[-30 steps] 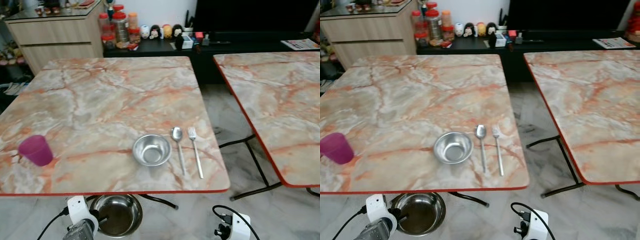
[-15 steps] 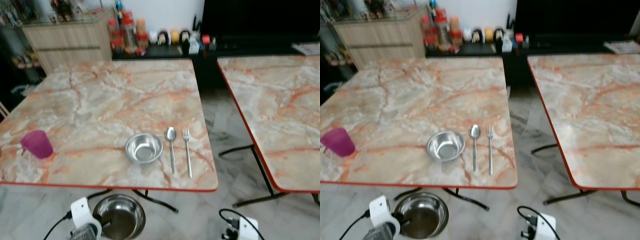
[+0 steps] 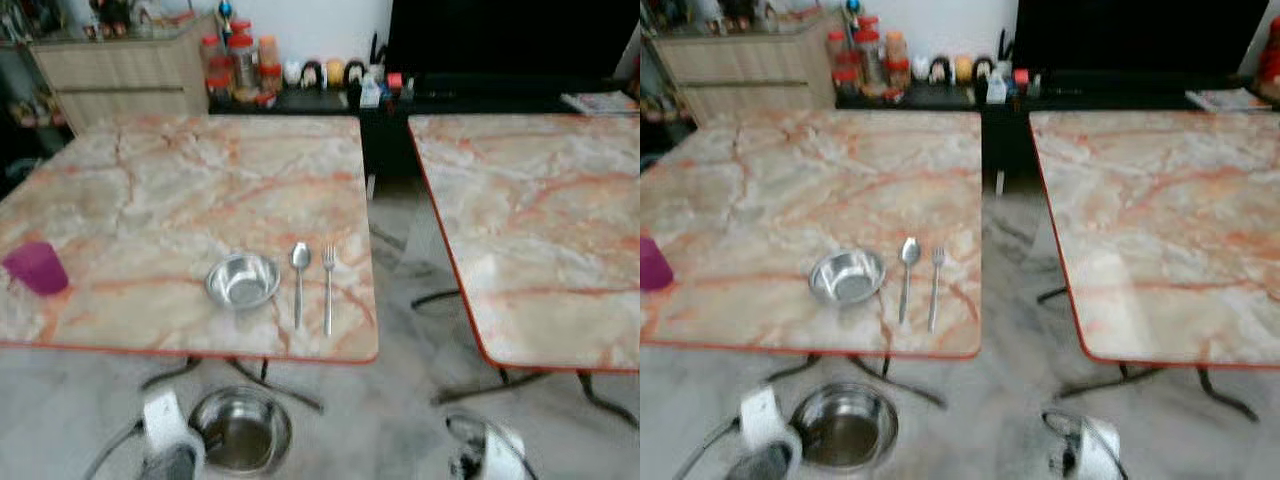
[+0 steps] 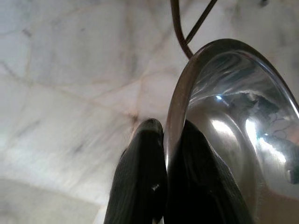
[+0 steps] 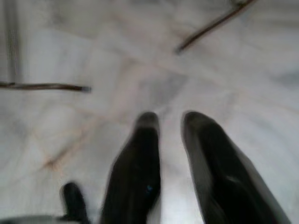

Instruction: Setting the table

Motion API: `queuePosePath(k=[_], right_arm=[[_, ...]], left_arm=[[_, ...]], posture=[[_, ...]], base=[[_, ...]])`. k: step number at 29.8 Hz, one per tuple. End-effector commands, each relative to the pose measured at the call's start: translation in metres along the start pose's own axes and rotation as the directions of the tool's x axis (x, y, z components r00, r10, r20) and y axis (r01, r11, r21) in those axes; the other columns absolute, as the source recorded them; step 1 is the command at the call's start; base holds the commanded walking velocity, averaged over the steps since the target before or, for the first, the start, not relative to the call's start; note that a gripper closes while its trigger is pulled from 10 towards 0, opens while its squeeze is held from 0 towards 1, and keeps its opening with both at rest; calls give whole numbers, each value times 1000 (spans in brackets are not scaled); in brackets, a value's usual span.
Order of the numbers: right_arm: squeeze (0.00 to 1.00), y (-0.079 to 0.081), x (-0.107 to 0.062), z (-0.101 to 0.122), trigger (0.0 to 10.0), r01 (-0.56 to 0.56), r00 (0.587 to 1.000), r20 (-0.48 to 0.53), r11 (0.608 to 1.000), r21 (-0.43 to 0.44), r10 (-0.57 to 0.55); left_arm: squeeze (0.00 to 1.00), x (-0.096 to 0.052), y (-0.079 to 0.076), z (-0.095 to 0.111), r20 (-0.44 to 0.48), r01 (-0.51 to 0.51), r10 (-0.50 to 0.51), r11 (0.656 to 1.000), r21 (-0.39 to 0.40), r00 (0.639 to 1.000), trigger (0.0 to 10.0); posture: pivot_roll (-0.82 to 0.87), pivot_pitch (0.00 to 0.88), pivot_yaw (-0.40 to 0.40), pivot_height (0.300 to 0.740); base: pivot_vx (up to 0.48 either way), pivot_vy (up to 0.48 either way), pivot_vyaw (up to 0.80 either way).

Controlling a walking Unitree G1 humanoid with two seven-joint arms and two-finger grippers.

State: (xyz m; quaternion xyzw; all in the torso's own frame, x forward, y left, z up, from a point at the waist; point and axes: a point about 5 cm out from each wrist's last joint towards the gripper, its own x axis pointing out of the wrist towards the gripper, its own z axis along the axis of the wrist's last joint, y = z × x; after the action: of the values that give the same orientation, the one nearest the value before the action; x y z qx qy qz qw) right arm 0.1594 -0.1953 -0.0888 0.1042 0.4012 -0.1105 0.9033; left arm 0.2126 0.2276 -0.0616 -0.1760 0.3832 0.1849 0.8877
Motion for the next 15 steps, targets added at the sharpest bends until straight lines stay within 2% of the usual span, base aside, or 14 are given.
queuePosePath(k=[1,15], right_arm=[[0,-8,0,3,10000,22,1000,5,1000,0,-22],[0,-12,0,4,10000,48,999,14,999,19,-48]], left_arm=[[0,0,-7,-1,-3,14,-14,1000,-9,1000,10000],[0,0,-8,-3,-8,20,-20,1000,-16,1000,10000]], posture=[[-34,0,-2,740],[-40,0,-2,740]], base=[[0,-304,0],[0,-302,0]])
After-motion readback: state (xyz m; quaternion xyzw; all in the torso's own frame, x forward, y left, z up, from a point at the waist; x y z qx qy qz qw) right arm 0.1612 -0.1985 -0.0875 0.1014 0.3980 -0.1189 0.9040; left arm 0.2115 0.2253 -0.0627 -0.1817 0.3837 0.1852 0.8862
